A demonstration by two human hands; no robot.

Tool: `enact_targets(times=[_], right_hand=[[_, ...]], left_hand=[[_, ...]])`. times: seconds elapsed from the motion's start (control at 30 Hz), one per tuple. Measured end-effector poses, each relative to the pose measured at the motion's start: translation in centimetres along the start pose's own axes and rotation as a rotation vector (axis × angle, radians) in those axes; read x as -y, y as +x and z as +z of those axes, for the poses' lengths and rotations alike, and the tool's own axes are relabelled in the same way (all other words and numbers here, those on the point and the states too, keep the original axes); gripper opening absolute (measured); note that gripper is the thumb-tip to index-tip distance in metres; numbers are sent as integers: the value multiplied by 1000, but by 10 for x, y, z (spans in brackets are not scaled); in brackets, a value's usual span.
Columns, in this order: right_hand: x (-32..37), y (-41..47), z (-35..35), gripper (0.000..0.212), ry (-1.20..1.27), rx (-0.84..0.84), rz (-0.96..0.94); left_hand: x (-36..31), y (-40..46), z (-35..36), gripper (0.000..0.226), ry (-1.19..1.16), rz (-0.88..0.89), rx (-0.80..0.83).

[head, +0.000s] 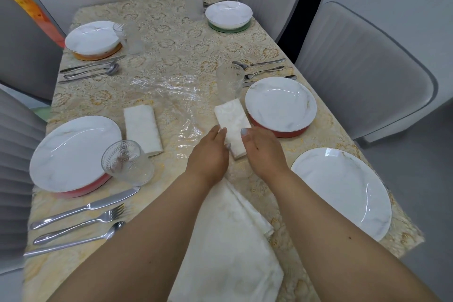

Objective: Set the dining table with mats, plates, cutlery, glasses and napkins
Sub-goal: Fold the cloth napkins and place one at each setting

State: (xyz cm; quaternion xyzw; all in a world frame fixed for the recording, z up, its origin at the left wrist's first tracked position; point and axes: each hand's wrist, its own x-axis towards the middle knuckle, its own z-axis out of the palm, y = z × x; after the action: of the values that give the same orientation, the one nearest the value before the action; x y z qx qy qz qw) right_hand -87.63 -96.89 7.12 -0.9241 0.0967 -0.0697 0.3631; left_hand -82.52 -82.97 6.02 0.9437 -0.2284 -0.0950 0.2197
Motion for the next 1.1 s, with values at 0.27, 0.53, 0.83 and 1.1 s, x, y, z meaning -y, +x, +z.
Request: enact_targets(times=[0.27,0.53,0.83,1.1], right_hand=[[23,-40,19,16,-45,437,172],[32,-83,16,28,-141,441,124],[26,-113,42,6,-254,549,-5],[60,-106,8,18,90,453,67]], left_hand=[[25,-68,-16,37,106,-250,48],[34,-134,-23,58,73,-359,48],[53,-158,-20,31,-52,-213,156],[44,-160,-54,27,-238,-114,-26]])
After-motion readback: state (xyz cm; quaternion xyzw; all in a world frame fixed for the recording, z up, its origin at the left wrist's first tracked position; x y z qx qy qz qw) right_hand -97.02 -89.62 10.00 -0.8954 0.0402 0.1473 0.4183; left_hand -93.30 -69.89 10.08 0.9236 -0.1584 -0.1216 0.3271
